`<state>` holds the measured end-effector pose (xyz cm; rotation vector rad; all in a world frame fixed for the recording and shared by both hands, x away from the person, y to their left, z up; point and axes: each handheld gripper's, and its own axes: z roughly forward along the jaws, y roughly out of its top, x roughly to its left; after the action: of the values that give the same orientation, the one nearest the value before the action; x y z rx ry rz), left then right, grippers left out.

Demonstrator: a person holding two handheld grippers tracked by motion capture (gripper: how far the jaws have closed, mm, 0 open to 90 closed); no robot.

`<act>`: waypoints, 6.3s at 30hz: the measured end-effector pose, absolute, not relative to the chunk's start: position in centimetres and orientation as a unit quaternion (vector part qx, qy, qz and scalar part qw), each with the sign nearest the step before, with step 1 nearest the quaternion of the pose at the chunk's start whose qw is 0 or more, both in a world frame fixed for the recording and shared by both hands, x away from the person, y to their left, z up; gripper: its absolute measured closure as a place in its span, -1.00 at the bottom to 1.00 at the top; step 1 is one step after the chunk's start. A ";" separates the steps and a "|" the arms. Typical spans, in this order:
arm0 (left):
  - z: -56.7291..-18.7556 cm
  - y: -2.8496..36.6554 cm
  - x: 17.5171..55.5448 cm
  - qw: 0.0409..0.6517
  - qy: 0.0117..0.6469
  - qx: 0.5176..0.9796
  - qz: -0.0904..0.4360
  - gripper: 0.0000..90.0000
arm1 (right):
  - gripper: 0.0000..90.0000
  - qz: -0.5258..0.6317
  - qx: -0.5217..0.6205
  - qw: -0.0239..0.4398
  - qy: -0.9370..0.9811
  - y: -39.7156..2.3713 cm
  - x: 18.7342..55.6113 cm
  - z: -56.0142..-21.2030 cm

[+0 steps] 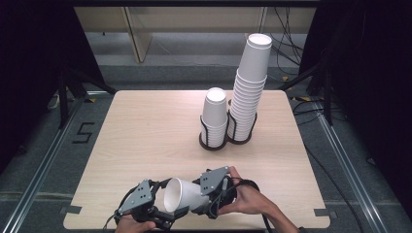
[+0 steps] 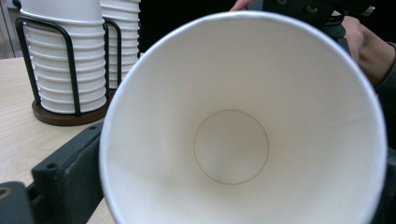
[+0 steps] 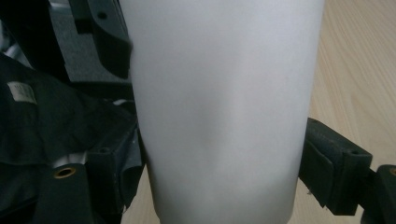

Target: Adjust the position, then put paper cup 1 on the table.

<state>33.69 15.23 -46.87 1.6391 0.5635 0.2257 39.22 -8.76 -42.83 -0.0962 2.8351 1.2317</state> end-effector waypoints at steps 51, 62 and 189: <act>-46.5 15.1 33.4 0.667 0.260 0.689 0.117 -0.83 | -0.46 0.447 0.032 -0.007 0.894 -7.8 38.7 -44.8; -46.2 15.4 33.4 0.646 0.266 0.702 0.136 -0.73 | -0.60 0.440 0.051 -0.008 0.897 -8.0 39.0 -45.2; -48.8 20.3 59.1 0.434 0.487 0.677 0.341 -0.78 | -0.59 0.418 0.231 0.083 0.875 -16.8 41.0 -46.3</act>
<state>59.14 20.25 -48.79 1.6854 1.2142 0.8496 40.97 -16.80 -46.30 0.6899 2.6120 1.2482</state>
